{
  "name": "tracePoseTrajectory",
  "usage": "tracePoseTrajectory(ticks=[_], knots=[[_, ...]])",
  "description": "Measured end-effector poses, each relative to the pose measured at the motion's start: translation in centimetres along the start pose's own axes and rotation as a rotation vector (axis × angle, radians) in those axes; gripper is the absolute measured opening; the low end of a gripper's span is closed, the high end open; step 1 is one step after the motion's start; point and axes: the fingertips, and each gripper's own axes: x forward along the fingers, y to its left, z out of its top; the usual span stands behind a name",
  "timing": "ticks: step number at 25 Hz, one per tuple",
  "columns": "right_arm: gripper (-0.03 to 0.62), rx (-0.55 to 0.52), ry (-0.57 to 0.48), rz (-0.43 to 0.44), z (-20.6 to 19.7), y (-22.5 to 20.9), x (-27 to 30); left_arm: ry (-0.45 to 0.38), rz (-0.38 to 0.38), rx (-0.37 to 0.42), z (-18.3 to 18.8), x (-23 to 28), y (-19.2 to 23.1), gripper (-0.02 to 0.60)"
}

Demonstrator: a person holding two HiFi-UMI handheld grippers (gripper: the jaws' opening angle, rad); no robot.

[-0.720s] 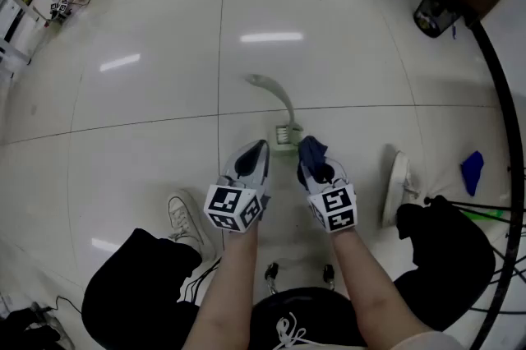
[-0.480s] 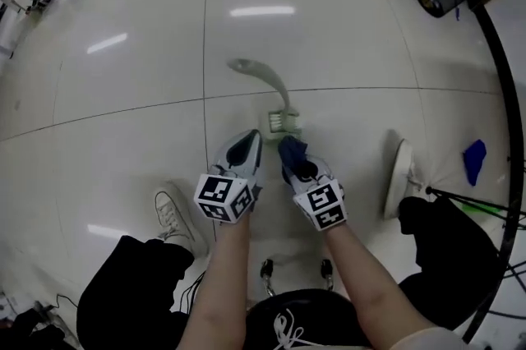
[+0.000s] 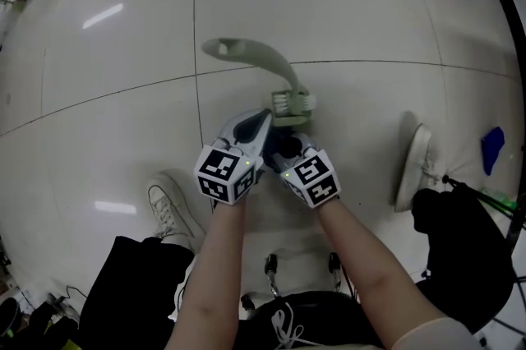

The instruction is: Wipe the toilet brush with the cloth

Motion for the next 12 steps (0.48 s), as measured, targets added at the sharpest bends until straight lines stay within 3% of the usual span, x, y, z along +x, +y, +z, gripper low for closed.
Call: tracePoseTrajectory(ticks=[4, 9, 12], knots=[[0.064, 0.11, 0.017, 0.008, -0.7, -1.4, -0.4, 0.009, 0.022, 0.028, 0.1, 0.3, -0.1, 0.006], [0.066, 0.259, 0.039, -0.074, -2.6, -4.4, -1.9, 0.014, 0.064, 0.057, -0.1, 0.4, -0.2, 0.006], [0.074, 0.283, 0.052, -0.105, -3.3, -6.0, -2.5, 0.026, 0.067, 0.081, -0.1, 0.4, -0.2, 0.006]])
